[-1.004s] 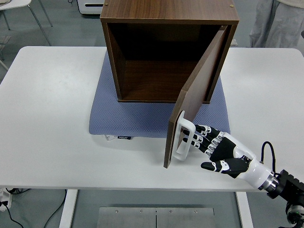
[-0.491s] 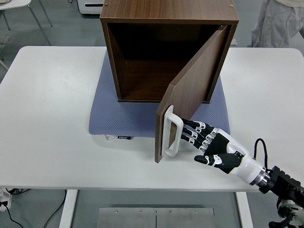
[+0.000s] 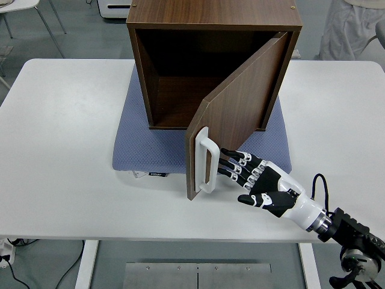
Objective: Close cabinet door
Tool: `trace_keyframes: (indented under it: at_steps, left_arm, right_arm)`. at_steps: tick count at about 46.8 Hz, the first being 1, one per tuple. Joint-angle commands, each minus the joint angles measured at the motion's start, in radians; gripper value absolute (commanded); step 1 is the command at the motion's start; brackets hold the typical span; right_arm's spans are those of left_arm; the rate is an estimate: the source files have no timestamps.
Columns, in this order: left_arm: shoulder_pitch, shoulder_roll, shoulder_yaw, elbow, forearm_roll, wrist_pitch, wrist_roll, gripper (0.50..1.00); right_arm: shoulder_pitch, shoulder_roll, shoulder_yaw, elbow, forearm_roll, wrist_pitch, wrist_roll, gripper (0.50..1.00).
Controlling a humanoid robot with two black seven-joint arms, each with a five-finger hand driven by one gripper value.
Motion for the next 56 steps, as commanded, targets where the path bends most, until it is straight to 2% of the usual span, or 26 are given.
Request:
trace_keyframes:
  at_steps: [1, 32, 56]
  left_arm:
    - [0.000, 0.000, 0.000, 0.000, 0.000, 0.000, 0.000, 1.000]
    - [0.000, 0.000, 0.000, 0.000, 0.000, 0.000, 0.000, 1.000]
    - [0.000, 0.000, 0.000, 0.000, 0.000, 0.000, 0.000, 1.000]
  right_arm:
    - [0.004, 0.008, 0.000, -0.008, 0.000, 0.000, 0.000, 1.000]
    - [0.085, 0.078, -0.021, -0.060, 0.001, 0.000, 0.000, 1.000]
    - [0.111, 0.138, -0.043, -0.081, -0.008, 0.000, -0.008, 1.000]
